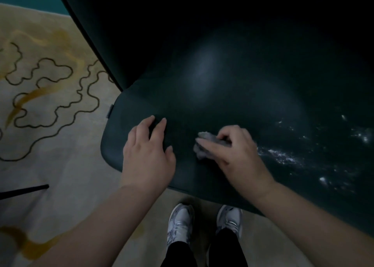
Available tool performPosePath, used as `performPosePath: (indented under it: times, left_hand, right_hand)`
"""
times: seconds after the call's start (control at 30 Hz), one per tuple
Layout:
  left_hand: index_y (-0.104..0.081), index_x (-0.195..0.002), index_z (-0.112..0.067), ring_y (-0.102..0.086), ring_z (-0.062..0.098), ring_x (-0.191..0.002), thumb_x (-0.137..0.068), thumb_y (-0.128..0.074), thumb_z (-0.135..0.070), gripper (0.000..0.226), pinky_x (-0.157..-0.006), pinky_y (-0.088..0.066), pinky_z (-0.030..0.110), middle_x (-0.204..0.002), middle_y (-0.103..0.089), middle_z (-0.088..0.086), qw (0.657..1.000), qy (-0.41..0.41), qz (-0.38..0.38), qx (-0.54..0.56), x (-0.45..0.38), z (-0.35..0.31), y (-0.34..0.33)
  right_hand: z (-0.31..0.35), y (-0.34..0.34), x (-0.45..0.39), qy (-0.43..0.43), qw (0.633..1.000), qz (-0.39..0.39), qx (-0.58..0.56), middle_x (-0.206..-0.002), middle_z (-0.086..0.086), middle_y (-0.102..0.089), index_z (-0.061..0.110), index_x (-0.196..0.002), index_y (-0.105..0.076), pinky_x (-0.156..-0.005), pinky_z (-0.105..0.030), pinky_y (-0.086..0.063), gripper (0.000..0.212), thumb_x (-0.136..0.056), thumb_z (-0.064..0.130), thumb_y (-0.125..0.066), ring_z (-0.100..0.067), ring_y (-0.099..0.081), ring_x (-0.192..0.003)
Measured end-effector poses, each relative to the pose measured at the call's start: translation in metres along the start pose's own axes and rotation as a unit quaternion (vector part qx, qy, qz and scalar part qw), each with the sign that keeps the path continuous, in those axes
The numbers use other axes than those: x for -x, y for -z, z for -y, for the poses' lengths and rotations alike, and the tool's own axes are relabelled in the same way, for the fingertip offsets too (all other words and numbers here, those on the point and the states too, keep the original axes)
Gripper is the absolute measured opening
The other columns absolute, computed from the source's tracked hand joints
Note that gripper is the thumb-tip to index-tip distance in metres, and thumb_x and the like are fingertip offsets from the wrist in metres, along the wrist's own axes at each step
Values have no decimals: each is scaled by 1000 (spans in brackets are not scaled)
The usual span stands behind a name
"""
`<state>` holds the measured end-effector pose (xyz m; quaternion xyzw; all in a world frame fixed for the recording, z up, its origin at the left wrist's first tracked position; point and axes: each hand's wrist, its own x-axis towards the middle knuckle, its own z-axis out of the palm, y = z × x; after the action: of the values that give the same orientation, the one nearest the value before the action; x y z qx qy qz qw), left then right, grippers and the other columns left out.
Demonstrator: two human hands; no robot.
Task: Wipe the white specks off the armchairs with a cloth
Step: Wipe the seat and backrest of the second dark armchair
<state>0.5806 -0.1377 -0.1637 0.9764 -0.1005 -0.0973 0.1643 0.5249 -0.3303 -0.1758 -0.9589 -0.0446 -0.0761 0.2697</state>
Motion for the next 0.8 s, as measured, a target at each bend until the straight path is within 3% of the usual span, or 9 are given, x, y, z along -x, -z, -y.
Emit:
performPosePath:
  times: [0.2, 0.4, 0.6, 0.8]
  left_hand:
    - [-42, -144, -18, -28, 26, -131, -86, -62, -24, 62, -107, -31, 42, -146, -35, 6, 1000, 10, 10, 6, 1, -11, -2]
    - [-42, -144, -17, -30, 27, -131, -86, -63, -24, 62, -106, -33, 42, -147, -36, 7, 1000, -6, 16, -6, -1, -24, -2]
    - [-40, -145, -17, -28, 28, -131, -86, -62, -23, 64, -108, -30, 42, -148, -34, 7, 1000, -4, 20, -9, 3, -32, -6]
    - [-41, -145, -15, -27, 30, -134, -86, -63, -25, 64, -109, -29, 44, -151, -31, 8, 999, -19, 31, -17, 8, -51, -12]
  right_hand:
    - [-24, 5, -32, -148, 984, -100, -2, -101, -12, -48, 26, -114, -70, -82, -38, -43, 32, -85, 13, -68, -24, -43, -93]
    - [-14, 11, 32, 15, 999, 32, 7, -95, -14, -56, 30, -112, -71, -69, -41, -48, 29, -84, 21, -68, -34, -52, -84]
    - [-37, 23, -4, -95, 993, -63, 18, -95, -18, -54, 23, -109, -73, -72, -45, -47, 27, -84, 15, -70, -35, -49, -85]
    - [-25, 26, 54, -4, 1000, 13, 9, -93, -14, -56, 29, -112, -71, -69, -42, -48, 31, -83, 20, -71, -34, -53, -83]
